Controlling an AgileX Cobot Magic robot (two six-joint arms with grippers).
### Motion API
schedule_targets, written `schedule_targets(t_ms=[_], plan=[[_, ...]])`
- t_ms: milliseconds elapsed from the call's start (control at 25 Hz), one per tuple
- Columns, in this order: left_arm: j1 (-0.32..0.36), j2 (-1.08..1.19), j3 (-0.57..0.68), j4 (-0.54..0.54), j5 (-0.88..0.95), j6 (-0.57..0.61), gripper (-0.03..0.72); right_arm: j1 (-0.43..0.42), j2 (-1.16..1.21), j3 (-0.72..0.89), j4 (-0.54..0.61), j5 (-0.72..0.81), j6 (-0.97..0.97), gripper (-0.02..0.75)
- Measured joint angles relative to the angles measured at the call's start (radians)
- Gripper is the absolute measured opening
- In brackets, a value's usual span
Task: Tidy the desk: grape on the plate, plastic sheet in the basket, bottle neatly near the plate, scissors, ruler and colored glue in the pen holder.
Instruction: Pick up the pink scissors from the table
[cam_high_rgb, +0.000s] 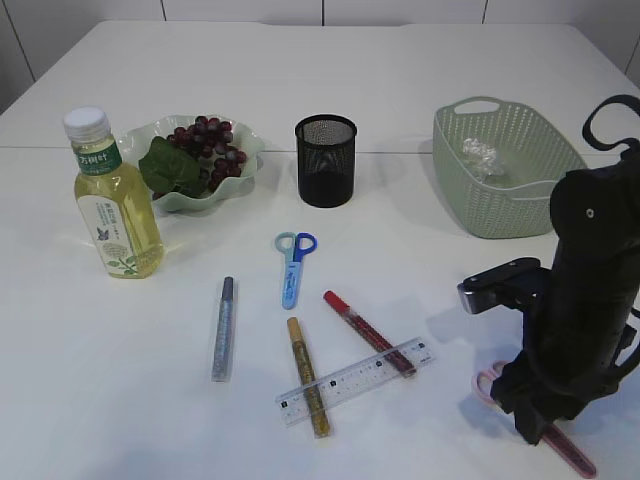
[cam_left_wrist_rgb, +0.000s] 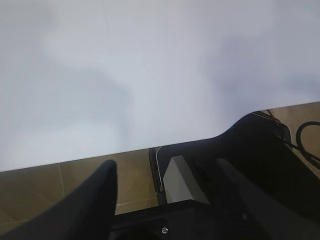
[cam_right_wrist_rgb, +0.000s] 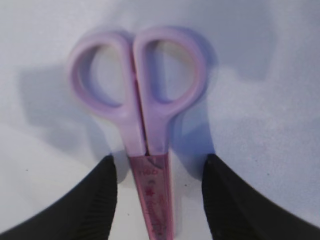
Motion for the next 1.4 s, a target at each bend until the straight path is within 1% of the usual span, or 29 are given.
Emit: schedule_targets(t_ms=[880,1160,1400], plan=[[0.000,0.000,0.000,0.005,0.000,0.000,0.435,0.000,0.000,0.000,-0.002,-0.017,0.000,0.426],[0.000,0.000,0.000,0.006,0.000,0.002,0.435,0.000,0.000,0.000,-0.030,-0.064,0.000,0.426],[0.000,0.000,0.000,0.006,0.000,0.002,0.435,0.000,0.000,0.000,-0.034,-0.070,0.000,0.426]])
